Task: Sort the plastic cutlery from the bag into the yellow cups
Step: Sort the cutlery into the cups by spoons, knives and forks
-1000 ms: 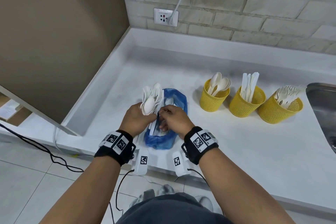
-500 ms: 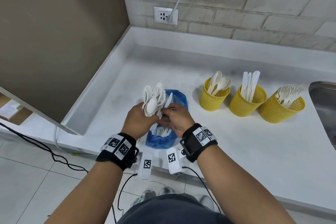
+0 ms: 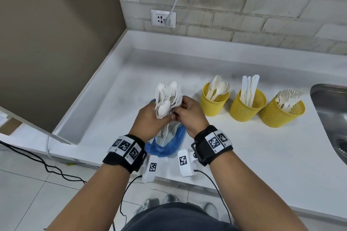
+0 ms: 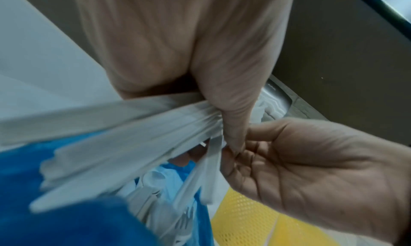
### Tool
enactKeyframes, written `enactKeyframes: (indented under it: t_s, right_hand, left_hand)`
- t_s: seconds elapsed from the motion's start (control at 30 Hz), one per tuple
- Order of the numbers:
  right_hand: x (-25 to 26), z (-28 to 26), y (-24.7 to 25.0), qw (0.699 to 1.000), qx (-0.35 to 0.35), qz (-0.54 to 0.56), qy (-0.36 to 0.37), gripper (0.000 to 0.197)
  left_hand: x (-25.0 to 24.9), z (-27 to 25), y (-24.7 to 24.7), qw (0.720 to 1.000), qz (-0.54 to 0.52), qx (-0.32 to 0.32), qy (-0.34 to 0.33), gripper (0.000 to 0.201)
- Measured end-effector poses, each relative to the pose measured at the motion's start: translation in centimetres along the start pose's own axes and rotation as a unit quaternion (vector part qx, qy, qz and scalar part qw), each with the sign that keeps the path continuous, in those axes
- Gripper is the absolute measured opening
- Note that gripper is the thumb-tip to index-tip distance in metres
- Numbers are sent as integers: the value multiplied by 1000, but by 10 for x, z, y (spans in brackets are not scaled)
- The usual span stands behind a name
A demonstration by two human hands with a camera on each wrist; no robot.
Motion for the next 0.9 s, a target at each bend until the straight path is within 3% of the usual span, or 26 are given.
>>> enactKeyframes:
  t_s: [0.2, 0.33, 0.5, 0.67, 0.73, 0.83, 0.9]
  right_hand:
    - [20, -5, 20, 999, 1, -2, 51, 11]
    - [39, -5, 37, 989, -17, -85, 120, 9]
    - [60, -12, 50, 973, -12, -137, 185, 30]
    - [72, -16, 51, 992, 59, 4, 110, 66]
    - [82, -21, 44, 990, 81, 15, 112, 71]
    - [91, -31, 33, 985, 113, 0, 128, 46]
    - [92, -36, 32, 981, 136, -3, 139, 42]
  left_hand:
    - [-19, 5, -5, 999, -40, -32, -5, 46]
    - [-23, 6, -12, 999, -37, -13, 1, 41]
    - [-35, 3, -23, 988, -151, 20, 33, 25]
    - [-50, 2, -30, 980, -196, 24, 32, 25]
    - [-59, 1, -35, 979, -201, 21, 22, 23]
    - [-68, 2, -41, 979, -201, 15, 9, 14]
    - [-74, 1, -41, 977, -212, 6, 1, 13]
Point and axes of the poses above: each hand's wrist, its own z-axis towards the middle knuckle, its own y-axis out of the back of the hand, x = y × z, the point moved 10 cm from there along z, towards the middle knuckle, and after that the axes turned 9 degrees about -x, right-handed, at the moved point
